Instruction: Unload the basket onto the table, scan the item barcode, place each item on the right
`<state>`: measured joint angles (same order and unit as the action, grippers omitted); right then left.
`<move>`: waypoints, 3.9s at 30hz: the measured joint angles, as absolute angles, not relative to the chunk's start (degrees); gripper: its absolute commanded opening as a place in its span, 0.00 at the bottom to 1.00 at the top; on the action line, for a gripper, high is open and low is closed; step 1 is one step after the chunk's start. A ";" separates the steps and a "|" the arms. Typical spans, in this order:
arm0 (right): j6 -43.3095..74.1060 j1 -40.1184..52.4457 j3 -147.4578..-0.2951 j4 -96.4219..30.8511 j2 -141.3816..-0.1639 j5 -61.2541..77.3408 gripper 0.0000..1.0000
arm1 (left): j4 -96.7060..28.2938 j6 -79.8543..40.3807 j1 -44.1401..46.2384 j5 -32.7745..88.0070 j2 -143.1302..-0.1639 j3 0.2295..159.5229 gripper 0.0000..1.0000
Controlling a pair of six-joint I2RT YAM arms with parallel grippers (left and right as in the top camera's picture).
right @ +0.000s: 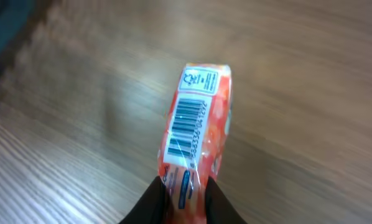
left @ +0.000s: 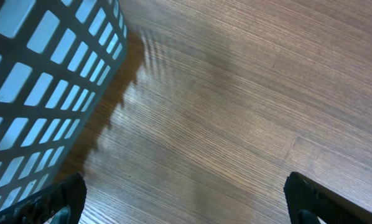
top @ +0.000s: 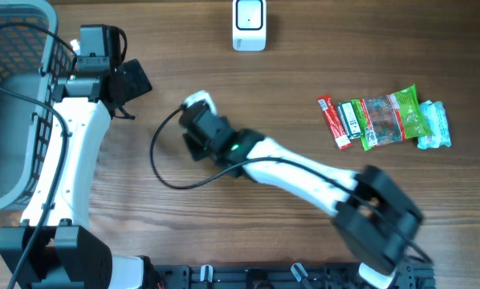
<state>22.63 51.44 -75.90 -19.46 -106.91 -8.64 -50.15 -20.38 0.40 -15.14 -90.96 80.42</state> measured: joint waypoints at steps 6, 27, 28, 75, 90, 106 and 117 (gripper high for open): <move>22.63 44.82 -75.90 -40.01 -99.42 -11.33 0.14 | -50.22 -20.38 0.40 -15.16 -90.96 80.42 1.00; 21.96 37.93 -75.83 -38.44 -113.43 -17.02 0.45 | -50.15 -20.38 0.40 -15.14 -90.96 80.42 1.00; 21.61 37.93 -75.83 -38.37 -113.47 -16.49 0.50 | -50.15 -20.38 0.40 -15.16 -90.96 80.42 1.00; 34.39 19.90 -54.65 -6.57 -105.25 17.15 0.37 | -50.15 -20.38 0.40 -15.16 -90.96 80.42 1.00; 35.79 19.90 -54.65 -5.91 -105.49 18.24 0.37 | -50.15 -20.38 0.40 -15.16 -90.96 80.42 1.00; 37.21 22.06 -54.65 -4.69 -106.24 17.45 0.34 | -50.15 -20.38 0.40 -15.16 -90.96 80.42 1.00; 41.17 22.59 -54.65 -4.16 -107.04 16.45 0.30 | -50.15 -20.38 0.40 -15.16 -90.96 80.42 1.00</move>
<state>41.17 22.59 -54.65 -4.16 -107.04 16.45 -50.15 -20.38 0.40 -15.16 -90.96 80.42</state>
